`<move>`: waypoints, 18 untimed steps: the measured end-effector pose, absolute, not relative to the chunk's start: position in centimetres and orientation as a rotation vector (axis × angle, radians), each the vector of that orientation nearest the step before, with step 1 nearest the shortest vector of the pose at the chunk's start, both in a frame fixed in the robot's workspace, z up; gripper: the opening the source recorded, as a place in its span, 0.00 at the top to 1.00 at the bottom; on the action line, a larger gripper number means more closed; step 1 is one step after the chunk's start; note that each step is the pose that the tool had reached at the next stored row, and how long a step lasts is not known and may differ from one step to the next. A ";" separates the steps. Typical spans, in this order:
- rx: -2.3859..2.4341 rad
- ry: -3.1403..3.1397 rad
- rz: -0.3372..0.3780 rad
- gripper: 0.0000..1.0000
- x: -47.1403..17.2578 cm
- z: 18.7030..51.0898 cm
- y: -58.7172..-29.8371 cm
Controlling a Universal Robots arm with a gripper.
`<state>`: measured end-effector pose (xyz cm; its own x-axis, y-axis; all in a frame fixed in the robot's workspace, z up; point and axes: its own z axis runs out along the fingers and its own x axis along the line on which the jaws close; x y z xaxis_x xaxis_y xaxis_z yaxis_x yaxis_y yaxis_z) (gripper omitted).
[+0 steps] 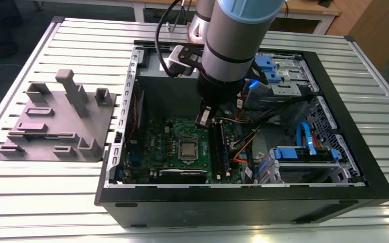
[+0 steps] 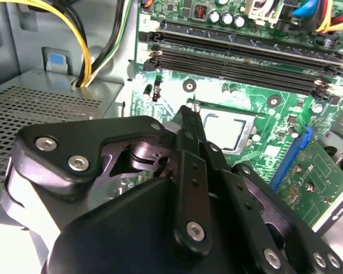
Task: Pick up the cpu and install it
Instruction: 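Install the first cpu locking lever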
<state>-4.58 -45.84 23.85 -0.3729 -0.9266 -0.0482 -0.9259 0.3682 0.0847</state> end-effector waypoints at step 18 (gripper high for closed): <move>1.758 -2.589 -0.151 0.90 -4.6 23.8 -45.9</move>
